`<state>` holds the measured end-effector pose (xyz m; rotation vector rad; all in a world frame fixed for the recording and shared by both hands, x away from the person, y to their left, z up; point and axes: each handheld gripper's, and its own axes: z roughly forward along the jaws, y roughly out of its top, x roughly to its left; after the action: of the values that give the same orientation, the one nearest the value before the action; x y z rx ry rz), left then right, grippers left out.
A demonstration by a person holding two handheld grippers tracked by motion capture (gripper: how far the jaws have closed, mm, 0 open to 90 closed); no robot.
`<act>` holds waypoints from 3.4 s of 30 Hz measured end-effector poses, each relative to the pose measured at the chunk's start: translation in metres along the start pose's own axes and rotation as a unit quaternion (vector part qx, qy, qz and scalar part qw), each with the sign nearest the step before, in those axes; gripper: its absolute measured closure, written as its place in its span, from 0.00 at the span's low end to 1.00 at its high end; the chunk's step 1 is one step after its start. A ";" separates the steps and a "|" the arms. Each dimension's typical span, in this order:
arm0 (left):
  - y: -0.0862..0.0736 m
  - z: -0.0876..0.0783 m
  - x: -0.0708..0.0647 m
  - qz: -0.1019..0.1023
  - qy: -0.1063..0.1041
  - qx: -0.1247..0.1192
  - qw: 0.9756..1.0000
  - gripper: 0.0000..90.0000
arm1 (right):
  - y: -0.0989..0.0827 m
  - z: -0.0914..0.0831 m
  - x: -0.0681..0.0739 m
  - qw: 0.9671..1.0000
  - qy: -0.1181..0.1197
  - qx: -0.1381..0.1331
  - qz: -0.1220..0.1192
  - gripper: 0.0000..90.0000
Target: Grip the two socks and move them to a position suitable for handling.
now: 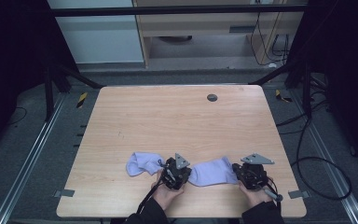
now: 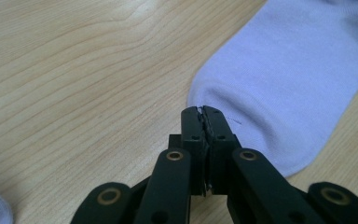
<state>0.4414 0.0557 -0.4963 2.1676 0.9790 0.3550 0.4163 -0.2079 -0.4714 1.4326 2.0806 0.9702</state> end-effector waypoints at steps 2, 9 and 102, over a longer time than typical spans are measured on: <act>0.000 0.000 0.000 -0.001 0.000 -0.001 1.000 0.97 | -0.001 0.000 0.000 1.000 -0.001 0.003 0.004 0.96; 0.001 -0.001 0.004 -0.008 0.007 -0.007 1.000 0.87 | -0.003 0.002 -0.006 0.999 -0.032 0.014 -0.003 0.91; -0.075 -0.094 0.153 -0.111 0.107 0.028 0.988 0.82 | 0.067 0.124 0.216 0.962 0.183 0.040 -0.197 0.73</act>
<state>0.4566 0.2500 -0.4900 2.0724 1.3514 0.4632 0.4633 0.0452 -0.4950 0.8596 2.5675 1.0489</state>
